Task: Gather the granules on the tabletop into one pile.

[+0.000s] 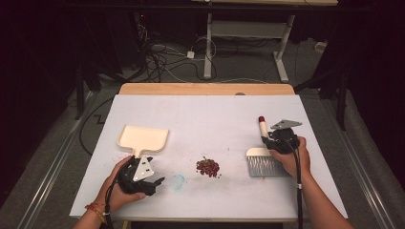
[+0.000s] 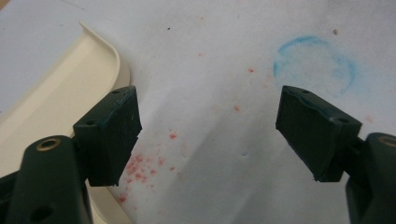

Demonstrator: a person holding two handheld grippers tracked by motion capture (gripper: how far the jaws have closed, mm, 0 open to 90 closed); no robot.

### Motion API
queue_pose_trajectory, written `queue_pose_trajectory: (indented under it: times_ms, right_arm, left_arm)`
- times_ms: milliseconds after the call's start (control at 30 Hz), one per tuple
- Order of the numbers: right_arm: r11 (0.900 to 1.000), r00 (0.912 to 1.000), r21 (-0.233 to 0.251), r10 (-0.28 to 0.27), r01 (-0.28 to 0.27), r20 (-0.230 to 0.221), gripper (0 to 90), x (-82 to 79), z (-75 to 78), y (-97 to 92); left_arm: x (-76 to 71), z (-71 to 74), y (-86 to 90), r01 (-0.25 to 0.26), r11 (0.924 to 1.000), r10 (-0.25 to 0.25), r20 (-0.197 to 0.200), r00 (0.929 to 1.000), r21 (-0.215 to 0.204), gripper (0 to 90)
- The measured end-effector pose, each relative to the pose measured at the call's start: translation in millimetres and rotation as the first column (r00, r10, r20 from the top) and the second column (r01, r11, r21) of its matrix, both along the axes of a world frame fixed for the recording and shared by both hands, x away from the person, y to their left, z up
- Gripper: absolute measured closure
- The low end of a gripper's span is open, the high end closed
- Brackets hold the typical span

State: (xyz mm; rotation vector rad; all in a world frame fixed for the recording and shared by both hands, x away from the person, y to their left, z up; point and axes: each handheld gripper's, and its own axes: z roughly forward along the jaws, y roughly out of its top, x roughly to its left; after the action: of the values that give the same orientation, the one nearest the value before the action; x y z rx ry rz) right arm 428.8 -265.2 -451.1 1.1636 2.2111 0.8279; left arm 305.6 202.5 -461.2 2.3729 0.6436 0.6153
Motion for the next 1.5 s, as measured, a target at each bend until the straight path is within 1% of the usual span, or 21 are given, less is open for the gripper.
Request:
queue_pose_trajectory:
  times_ms: [67,133,167,200,267,333,367,400,533,567,600,667,700,800,833,900,967,1133,1200,1367,1500]
  right_arm:
    - [0.9987,0.9985,0.043,0.026,-0.028,0.049,57.1,-5.9,7.9,-1.9]
    - [0.9946,0.9922,0.074,0.065,-0.073,0.106,51.0,-15.6,18.3,-2.8]
    - [0.9918,0.987,0.088,0.08,-0.093,0.139,48.1,-22.5,23.8,-2.5]
    - [0.9882,0.979,0.098,0.099,-0.118,0.178,46.4,-29.9,28.6,-2.6]
    - [0.9815,0.9596,0.101,0.133,-0.162,0.248,40.8,-45.3,36.6,-3.1]
    - [0.9738,0.9458,0.112,0.159,-0.198,0.283,37.6,-59.4,41.4,-4.0]
    - [0.9726,0.9377,0.114,0.159,-0.203,0.309,34.8,-67.7,43.3,-4.1]
    - [0.9731,0.9343,0.119,0.15,-0.198,0.323,32.4,-72.2,44.2,-3.9]
    - [0.9647,0.9209,0.15,0.151,-0.216,0.36,27.1,-94.7,44.2,-3.2]
    - [0.9649,0.9195,0.143,0.156,-0.22,0.361,26.7,-100.8,41.5,-2.8]
    - [0.9681,0.9194,0.133,0.152,-0.213,0.363,24.9,-107.1,37.6,-2.2]
    - [0.9701,0.9237,0.122,0.156,-0.21,0.35,23.2,-117.0,28.5,-2.3]
    - [0.9709,0.9264,0.114,0.161,-0.21,0.341,21.9,-121.0,24.5,-2.2]
    - [0.9729,0.9269,0.088,0.173,-0.214,0.333,20.8,-127.0,18.5,-1.4]
    - [0.9717,0.9253,0.09,0.177,-0.218,0.336,20.7,-127.9,18.7,-1.1]
    - [0.9731,0.9185,0.089,0.168,-0.213,0.358,20.3,-128.2,21.2,0.6]
    - [0.9723,0.9169,0.097,0.164,-0.213,0.364,19.4,-127.5,21.9,1.7]
    - [0.9732,0.9181,0.091,0.166,-0.211,0.36,19.5,-126.8,19.3,2.6]
    - [0.9712,0.917,0.096,0.17,-0.218,0.361,19.5,-126.9,19.6,2.0]
    - [0.9707,0.9157,0.104,0.165,-0.216,0.367,19.5,-127.3,20.5,0.9]
    - [0.9715,0.9174,0.102,0.164,-0.214,0.363,19.5,-126.7,19.9,0.9]
  left_arm:
    - [0.0,1.4,0.9,-0.005,0.9999,0.005,0.006,1.0,-0.014,21.3]
    - [0.7,3.2,2.2,-0.01,0.9995,0.01,0.014,0.9998,-0.03,21.2]
    - [1.1,3.9,2.4,-0.015,0.9994,0.016,0.022,0.9996,-0.032,21.2]
    - [1.4,4.7,2.3,-0.019,0.9992,0.02,0.028,0.9994,-0.034,20.8]
    - [1.7,6.0,1.8,-0.02,0.9987,0.021,0.031,0.9993,-0.047,20.4]
    - [1.3,7.1,0.5,-0.022,0.9985,0.024,0.048,0.9986,-0.05,19.3]
    - [0.8,7.2,0.0,-0.022,0.9983,0.025,0.052,0.9983,-0.053,18.8]
    - [-0.2,7.5,-1.0,-0.023,0.9985,0.026,0.06,0.9979,-0.05,18.4]
    - [-3.9,7.5,-2.8,-0.019,0.9987,0.022,0.072,0.9971,-0.047,17.6]
    - [-4.5,7.7,-3.0,-0.018,0.9987,0.022,0.076,0.9969,-0.048,17.5]
    - [-4.8,8.1,-3.1,-0.02,0.9986,0.023,0.08,0.9965,-0.049,17.2]
    - [-5.6,8.5,-2.0,-0.023,0.998,0.027,0.083,0.9962,-0.059,16.4]
    - [-6.1,8.1,-1.3,-0.025,0.9977,0.03,0.083,0.9961,-0.062,16.4]
    - [-7.7,7.8,0.6,-0.032,0.998,0.037,0.086,0.9956,-0.055,16.4]
    - [-8.2,8.0,0.9,-0.033,0.9979,0.038,0.088,0.9954,-0.056,16.4]
    - [-8.5,7.9,1.1,-0.032,0.9976,0.037,0.09,0.9952,-0.061,16.4]
    - [-7.7,7.7,1.1,-0.03,0.9979,0.035,0.089,0.9954,-0.057,16.4]
    - [-5.7,6.4,-0.2,-0.031,0.9983,0.035,0.081,0.9961,-0.05,16.4]
    - [-5.6,6.0,-1.3,-0.028,0.9987,0.031,0.08,0.9963,-0.042,16.4]
    - [-4.5,5.8,-2.9,-0.027,0.9989,0.03,0.077,0.9966,-0.037,16.4]
    - [-3.2,5.2,-4.0,-0.027,0.9991,0.029,0.075,0.9968,-0.032,16.4]
